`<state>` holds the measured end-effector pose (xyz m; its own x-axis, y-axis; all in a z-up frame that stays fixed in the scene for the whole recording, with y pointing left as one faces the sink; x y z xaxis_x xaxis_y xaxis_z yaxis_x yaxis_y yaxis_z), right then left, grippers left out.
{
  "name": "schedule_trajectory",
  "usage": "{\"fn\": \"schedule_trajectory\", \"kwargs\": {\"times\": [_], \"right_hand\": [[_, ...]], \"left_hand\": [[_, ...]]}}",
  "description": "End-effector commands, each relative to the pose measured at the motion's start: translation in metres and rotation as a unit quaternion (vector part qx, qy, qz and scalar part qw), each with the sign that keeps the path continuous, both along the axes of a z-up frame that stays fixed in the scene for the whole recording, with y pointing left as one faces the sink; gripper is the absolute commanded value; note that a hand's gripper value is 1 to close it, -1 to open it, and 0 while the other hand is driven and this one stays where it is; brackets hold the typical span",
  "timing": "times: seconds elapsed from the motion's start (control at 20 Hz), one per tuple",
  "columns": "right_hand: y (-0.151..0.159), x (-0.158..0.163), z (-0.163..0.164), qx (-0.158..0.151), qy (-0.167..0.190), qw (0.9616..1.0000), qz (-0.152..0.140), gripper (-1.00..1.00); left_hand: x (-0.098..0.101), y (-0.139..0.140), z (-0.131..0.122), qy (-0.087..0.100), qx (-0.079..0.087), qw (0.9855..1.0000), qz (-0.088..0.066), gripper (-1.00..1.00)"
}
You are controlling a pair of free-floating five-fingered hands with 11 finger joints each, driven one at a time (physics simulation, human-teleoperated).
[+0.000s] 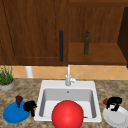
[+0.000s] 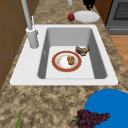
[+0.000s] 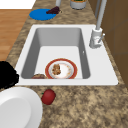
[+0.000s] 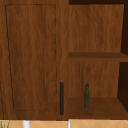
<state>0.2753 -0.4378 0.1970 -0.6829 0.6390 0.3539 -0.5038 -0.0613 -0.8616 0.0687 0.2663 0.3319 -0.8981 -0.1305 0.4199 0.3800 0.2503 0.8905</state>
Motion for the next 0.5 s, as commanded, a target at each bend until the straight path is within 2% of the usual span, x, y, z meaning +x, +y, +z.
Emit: {"fn": "schedule_trajectory", "kwargs": {"times": [0.0,0.05,0.2,0.45], "right_hand": [[-0.001,0.000,0.014,0.002,0.019,0.9997,-0.014,-1.00],[-0.001,0.002,0.017,0.001,0.034,0.9994,-0.008,-1.00],[0.002,0.014,0.027,-0.011,0.068,0.9975,-0.011,-1.00],[0.004,0.033,0.058,-0.027,0.093,0.9952,-0.017,-1.00]], "left_hand": [[0.000,0.000,0.000,0.000,0.000,1.0000,0.000,0.00],[0.000,0.000,0.000,0.000,0.000,1.0000,0.000,0.00],[0.000,0.000,0.000,0.000,0.000,1.0000,0.000,0.00],[0.000,0.000,0.000,0.000,0.000,1.0000,0.000,0.00]]}}
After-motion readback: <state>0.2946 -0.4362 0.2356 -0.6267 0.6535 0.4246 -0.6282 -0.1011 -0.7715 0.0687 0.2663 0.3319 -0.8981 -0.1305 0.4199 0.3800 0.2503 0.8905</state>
